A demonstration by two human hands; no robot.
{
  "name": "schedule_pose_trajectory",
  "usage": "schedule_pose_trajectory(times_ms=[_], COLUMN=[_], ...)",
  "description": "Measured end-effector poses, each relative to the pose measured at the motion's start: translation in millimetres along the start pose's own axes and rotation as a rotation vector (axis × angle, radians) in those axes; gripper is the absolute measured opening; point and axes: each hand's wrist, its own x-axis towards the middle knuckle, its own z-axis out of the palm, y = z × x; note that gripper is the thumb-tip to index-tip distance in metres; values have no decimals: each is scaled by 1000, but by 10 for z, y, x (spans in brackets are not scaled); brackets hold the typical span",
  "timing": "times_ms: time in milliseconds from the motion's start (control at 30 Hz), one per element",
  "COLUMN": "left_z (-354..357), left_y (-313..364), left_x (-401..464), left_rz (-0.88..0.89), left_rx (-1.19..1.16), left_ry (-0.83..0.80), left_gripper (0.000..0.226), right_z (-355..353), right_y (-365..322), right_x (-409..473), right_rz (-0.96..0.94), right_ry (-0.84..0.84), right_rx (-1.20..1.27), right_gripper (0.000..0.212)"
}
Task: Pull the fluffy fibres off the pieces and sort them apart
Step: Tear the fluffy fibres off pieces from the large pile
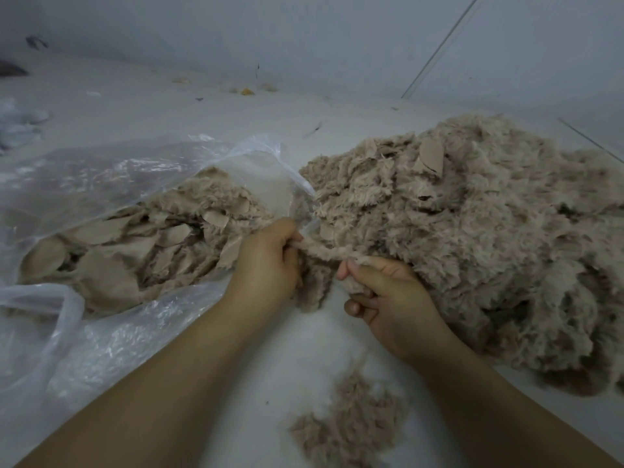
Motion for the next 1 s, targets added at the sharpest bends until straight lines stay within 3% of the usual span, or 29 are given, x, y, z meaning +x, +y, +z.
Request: schedule_pose_trajectory(times_ms=[267, 400, 500, 633, 733, 833, 933, 1000], left_z=[35, -14, -68, -45, -98, -85, -19, 35], left_y=[49, 16, 54, 206, 234, 268, 301, 295], left_x=[46, 89, 75, -37, -74, -95, -128, -147], left_rz=[86, -23, 32, 110, 137, 141, 16, -14], left_rx=[156, 130, 169, 317, 354, 232, -17, -21], left_ry=[118, 125, 133, -11, 59, 116, -8, -61], left_gripper=[21, 21, 22, 47, 43, 20, 29, 27], right_z=[-26, -55, -53, -34, -50, -47, -45, -53], right_y=[-47, -53, -19, -15, -12, 54, 75, 76], right_x=[-33, -21, -23, 18, 38, 36, 23, 15], right_rz=[26, 87, 30, 51, 60, -52, -113, -121], right_ry=[-2, 55, 52, -38, -57, -39, -71, -58], right_rx=[66, 249, 136, 19, 70, -98, -194, -219], right_gripper=[23, 18, 15, 31, 43, 32, 10, 8])
